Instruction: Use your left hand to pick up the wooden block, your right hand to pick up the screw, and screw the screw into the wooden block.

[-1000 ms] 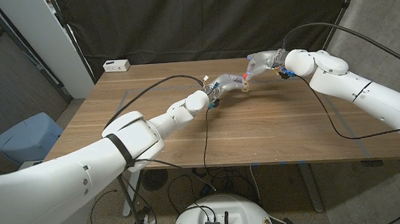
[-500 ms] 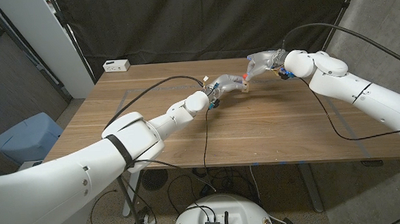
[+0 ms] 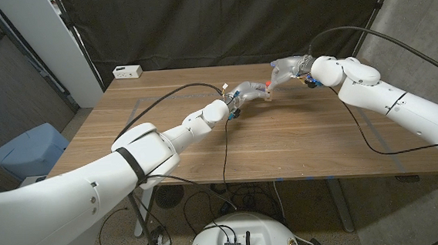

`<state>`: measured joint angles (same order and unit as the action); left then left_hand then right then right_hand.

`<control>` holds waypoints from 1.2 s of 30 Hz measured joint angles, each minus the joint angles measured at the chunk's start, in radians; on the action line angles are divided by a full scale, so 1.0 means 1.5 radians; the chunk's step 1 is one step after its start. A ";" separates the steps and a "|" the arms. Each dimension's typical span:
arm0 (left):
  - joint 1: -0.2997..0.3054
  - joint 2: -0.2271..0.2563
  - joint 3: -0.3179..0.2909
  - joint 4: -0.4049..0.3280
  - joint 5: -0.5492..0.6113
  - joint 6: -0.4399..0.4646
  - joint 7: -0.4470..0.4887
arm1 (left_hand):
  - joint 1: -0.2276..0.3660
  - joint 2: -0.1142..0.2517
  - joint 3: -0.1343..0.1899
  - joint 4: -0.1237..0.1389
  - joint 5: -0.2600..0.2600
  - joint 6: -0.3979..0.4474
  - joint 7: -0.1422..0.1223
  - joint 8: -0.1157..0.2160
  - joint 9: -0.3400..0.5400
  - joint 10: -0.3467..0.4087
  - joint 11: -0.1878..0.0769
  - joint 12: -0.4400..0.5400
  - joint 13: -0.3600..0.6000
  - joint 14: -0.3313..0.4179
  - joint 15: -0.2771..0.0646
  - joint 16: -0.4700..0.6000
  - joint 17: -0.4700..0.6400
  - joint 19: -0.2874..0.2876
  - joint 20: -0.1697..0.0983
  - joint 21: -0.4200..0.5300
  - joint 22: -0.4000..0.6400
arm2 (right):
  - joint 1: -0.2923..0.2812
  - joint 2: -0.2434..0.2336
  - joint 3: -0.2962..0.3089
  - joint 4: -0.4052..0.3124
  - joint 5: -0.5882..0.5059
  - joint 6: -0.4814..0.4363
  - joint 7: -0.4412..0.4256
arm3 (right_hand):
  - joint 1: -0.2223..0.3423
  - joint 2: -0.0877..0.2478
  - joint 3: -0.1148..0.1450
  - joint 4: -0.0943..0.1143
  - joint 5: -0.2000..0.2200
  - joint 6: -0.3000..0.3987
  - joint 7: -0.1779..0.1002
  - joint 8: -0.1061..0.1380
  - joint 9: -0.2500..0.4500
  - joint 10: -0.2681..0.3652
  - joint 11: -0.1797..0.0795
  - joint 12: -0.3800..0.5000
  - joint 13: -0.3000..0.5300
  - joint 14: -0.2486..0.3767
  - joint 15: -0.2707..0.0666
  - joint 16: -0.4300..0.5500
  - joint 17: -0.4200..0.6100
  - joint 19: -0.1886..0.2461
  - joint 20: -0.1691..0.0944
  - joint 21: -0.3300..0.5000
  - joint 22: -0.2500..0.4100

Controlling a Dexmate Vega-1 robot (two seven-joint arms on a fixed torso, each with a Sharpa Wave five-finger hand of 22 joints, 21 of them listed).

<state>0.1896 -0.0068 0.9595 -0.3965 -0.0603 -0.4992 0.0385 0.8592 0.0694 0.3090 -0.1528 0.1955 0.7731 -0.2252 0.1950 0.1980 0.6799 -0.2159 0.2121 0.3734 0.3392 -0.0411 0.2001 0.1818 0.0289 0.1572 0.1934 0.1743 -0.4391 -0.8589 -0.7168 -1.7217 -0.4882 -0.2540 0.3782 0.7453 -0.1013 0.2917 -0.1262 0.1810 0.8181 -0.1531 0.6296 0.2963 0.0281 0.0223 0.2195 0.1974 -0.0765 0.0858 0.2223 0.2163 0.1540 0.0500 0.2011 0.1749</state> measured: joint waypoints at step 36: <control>0.001 0.003 -0.003 -0.002 0.000 -0.003 -0.004 | 0.000 0.000 -0.001 -0.001 0.000 -0.003 0.001 -0.001 0.000 0.000 0.000 0.000 0.000 0.000 0.000 0.000 0.000 0.000 0.000 0.000 0.000 | 0.000 -0.011 0.007 -0.023 -0.010 -0.014 0.028 | -0.084 0.003 -0.034 0.002 0.010 -0.263 0.070 -0.032 0.054 -0.083 0.029 -0.023 0.003 -0.044 0.026 -0.013 0.004 -0.050 0.016 -0.008 0.000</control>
<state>0.1905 -0.0020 0.9556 -0.3992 -0.0602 -0.5031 0.0320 0.8592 0.0694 0.3081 -0.1536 0.1954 0.7678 -0.2237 0.1929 0.1975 0.6800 -0.2159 0.2121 0.3734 0.3391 -0.0411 0.2001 0.1818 0.0289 0.1572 0.1934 0.1742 -0.4394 -0.8756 -0.7064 -1.7555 -0.5030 -0.2753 0.4210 0.6191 -0.0966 0.2407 -0.1230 0.1966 0.4241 -0.0483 0.5817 0.3768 -0.0972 0.0659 0.1845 0.2025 -0.1421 0.1250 0.2027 0.2229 0.0796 0.0739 0.1883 0.1746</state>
